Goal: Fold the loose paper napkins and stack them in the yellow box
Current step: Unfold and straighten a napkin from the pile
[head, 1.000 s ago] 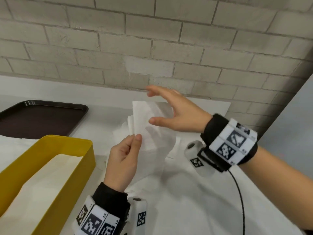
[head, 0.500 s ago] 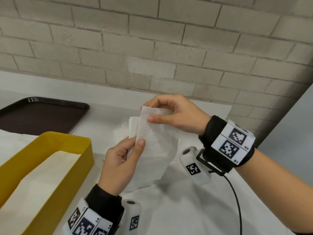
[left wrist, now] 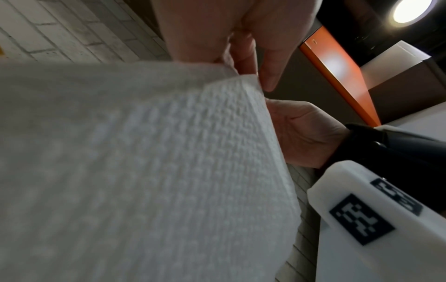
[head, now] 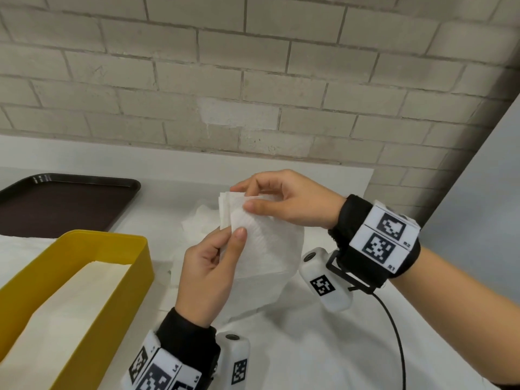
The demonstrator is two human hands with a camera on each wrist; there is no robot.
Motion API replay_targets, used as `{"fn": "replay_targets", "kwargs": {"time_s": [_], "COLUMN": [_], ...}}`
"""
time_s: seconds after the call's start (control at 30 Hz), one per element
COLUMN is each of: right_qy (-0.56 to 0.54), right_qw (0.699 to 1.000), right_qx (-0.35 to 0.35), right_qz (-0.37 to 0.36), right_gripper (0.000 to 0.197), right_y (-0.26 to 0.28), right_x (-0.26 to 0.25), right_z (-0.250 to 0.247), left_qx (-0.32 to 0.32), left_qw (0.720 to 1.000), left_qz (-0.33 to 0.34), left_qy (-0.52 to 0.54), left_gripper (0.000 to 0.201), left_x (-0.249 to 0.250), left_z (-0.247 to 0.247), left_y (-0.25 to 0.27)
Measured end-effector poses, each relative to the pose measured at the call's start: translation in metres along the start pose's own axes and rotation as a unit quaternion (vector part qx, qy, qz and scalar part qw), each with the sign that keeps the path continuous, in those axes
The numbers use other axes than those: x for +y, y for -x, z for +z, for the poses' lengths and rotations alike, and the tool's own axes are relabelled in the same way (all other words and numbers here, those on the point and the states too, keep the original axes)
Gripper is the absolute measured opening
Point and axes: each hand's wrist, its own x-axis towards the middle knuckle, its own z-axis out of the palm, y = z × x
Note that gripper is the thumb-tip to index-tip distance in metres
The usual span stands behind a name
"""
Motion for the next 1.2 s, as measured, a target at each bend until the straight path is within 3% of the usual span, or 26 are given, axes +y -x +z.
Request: {"fn": "replay_targets", "kwargs": {"time_s": [0.23, 0.33, 0.43, 0.53, 0.63, 0.73, 0.87, 1.0, 1.2], "right_qy": [0.010, -0.028, -0.049, -0.126, -0.122, -0.038, 0.156, 0.257, 0.313], "right_qw": [0.999, 0.998, 0.998, 0.991, 0.992, 0.993, 0.964, 0.923, 0.885], "right_qx": [-0.045, -0.060, -0.007, 0.025, 0.037, 0.064, -0.023, -0.078, -0.119], "right_qz": [0.004, -0.004, -0.030, -0.033, 0.010, 0.092, 0.212, 0.274, 0.323], "right_gripper": [0.015, 0.020, 0.023, 0.027, 0.024, 0.013, 0.006, 0.027, 0.081], "right_y": [-0.006, -0.013, -0.023, -0.032, -0.042, -0.051, -0.062, -0.070, -0.082], "right_x": [-0.006, -0.009, -0.011, -0.008, 0.003, 0.032, 0.094, 0.133, 0.151], "right_z": [0.001, 0.003, 0.011, 0.019, 0.017, 0.010, 0.012, 0.032, 0.044], "left_qx": [0.021, 0.048, 0.043, 0.032, 0.038, 0.072, 0.116, 0.134, 0.158], "left_qw": [1.000, 0.999, 0.998, 0.999, 0.988, 0.983, 0.975, 0.967, 0.964], "left_qz": [-0.011, -0.010, 0.006, 0.044, 0.047, -0.002, -0.035, -0.054, -0.067], "left_qy": [0.000, 0.013, 0.049, 0.001, -0.144, -0.171, -0.185, -0.209, -0.204], "left_gripper": [0.025, 0.007, 0.052, 0.057, 0.035, 0.039, 0.037, 0.037, 0.039], "left_x": [0.001, -0.001, -0.005, -0.004, -0.005, -0.007, -0.010, -0.010, -0.011], "left_z": [-0.004, -0.007, -0.013, -0.021, -0.033, -0.043, -0.052, -0.053, -0.057], "left_y": [0.001, -0.001, 0.003, 0.004, 0.003, 0.005, 0.005, 0.003, 0.003]}}
